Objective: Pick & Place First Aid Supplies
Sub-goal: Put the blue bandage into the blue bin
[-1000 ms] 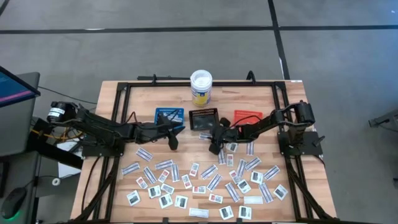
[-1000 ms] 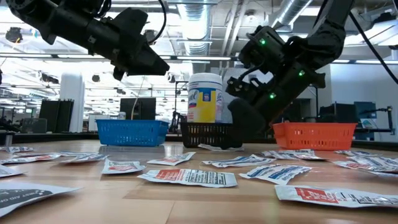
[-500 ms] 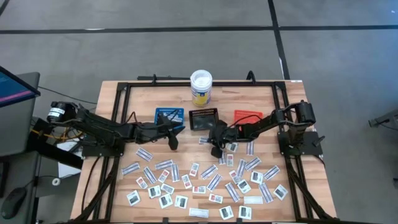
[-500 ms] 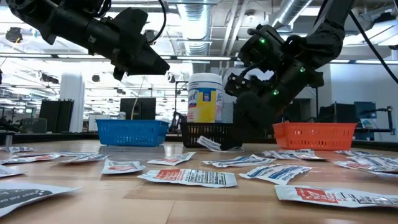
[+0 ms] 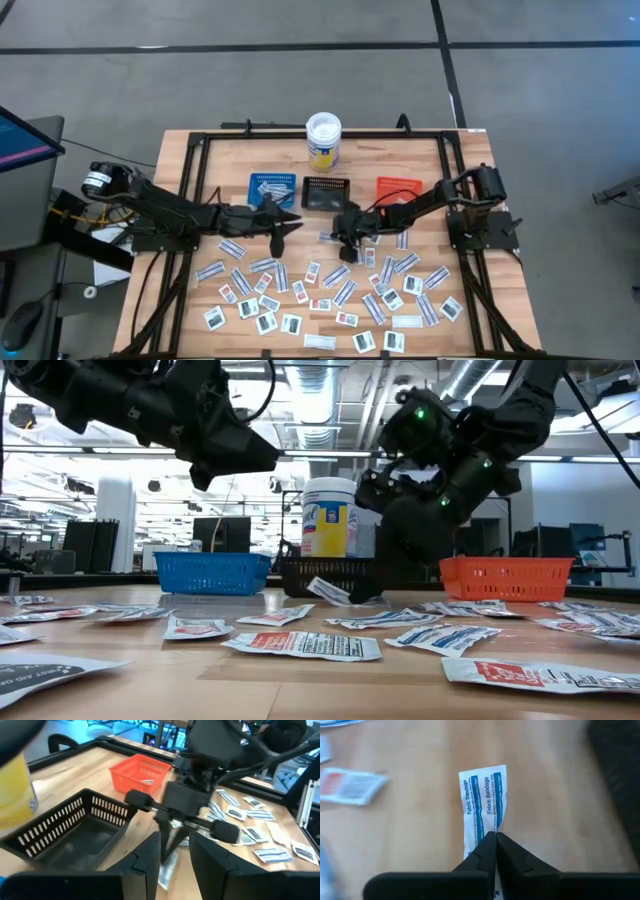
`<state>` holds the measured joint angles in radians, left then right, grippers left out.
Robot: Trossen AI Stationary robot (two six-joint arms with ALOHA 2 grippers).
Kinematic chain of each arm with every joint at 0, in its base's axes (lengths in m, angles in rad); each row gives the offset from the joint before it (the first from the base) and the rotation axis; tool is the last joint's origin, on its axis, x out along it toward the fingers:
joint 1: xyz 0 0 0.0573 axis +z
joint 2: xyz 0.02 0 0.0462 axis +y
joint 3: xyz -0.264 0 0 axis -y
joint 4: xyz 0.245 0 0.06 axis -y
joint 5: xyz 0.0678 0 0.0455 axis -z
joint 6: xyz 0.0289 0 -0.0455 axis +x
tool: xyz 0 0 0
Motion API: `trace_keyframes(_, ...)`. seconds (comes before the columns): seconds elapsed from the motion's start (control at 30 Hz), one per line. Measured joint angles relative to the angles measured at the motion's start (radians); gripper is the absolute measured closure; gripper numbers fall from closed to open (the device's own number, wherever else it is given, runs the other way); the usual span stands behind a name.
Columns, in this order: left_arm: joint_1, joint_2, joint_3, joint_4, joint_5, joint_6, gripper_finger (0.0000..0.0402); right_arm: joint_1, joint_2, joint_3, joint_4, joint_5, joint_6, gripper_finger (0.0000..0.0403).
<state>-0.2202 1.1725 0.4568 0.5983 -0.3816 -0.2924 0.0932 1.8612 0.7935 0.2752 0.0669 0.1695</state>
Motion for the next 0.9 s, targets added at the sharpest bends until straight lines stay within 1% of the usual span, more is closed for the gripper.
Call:
trace_keyframes(0.1, -0.004, 0.033, 0.000, 0.026, 0.001, 0.000, 0.0298, 0.034, 0.000, 0.022, 0.006, 0.019, -0.057, 0.0400)
trace_keyframes(0.17, -0.002, 0.049, 0.000, 0.034, 0.011, 0.000, 0.0298, 0.058, 0.000, 0.033, 0.008, 0.097, -0.095, 0.0402)
trace_keyframes(0.37, -0.001, 0.101, 0.035, 0.043, 0.027, 0.000, 0.0298, 0.121, -0.002, 0.076, -0.017, 0.424, -0.161, 0.0402)
trace_keyframes(0.5, -0.001, 0.143, 0.069, 0.047, 0.040, 0.032, 0.0298, 0.162, -0.003, 0.093, -0.008, 0.702, -0.180, 0.0401)
trace_keyframes(0.57, 0.001, 0.159, 0.076, 0.047, 0.039, 0.055, 0.0298, 0.179, -0.004, 0.094, -0.007, 0.817, -0.180, 0.0402)
trace_keyframes(0.63, 0.011, 0.173, 0.081, 0.047, 0.038, 0.076, 0.0298, 0.192, -0.004, 0.094, -0.007, 0.849, -0.181, 0.0402)
trace_keyframes(0.9, 0.065, 0.216, 0.081, 0.047, 0.035, 0.079, 0.0298, 0.214, -0.004, 0.095, 0.068, 0.847, -0.229, 0.0402)
